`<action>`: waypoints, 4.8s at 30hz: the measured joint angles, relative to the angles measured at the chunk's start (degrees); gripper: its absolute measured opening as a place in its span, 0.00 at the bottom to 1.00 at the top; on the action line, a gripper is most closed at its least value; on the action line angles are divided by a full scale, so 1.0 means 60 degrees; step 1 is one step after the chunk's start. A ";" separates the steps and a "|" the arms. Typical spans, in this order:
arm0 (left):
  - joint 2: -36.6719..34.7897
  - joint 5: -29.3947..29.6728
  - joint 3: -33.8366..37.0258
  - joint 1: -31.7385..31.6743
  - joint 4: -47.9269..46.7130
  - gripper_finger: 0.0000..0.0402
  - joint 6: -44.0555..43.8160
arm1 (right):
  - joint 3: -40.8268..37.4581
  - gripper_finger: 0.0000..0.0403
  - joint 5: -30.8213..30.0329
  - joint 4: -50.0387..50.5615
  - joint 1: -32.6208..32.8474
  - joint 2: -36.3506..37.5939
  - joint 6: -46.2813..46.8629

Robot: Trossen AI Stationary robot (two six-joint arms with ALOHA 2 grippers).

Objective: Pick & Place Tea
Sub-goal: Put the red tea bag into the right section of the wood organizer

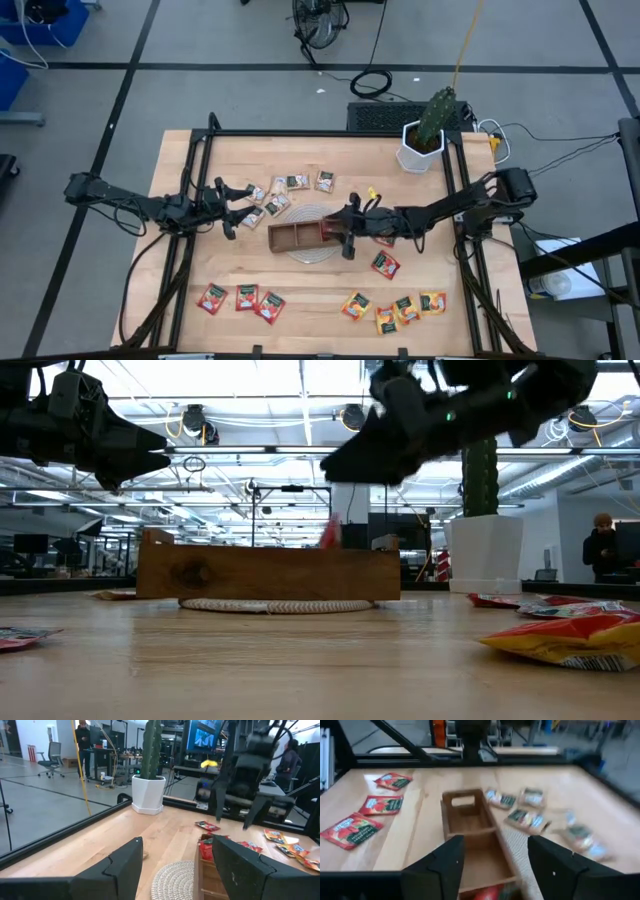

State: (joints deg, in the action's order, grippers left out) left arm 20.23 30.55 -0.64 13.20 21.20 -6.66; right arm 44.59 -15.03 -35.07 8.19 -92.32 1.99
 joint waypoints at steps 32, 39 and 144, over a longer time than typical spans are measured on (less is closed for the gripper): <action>0.0000 -0.0003 -0.0002 0.0001 -0.0002 0.60 0.0000 | 0.4671 0.50 0.0212 0.9962 0.0594 -0.1642 -0.3187; 0.0000 0.0000 -0.0002 0.0001 0.0002 0.60 0.0000 | 0.4843 0.50 -0.0681 1.0496 0.0605 -0.2087 -0.3627; 0.0000 0.0000 -0.0003 0.0002 0.0002 0.60 0.0000 | 0.4541 0.00 -0.1516 0.9523 -0.0468 -0.1675 -0.5115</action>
State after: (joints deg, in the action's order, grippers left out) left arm 20.23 30.55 -0.66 13.21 21.21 -6.66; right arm 71.84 -24.12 22.07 5.38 -102.37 -28.70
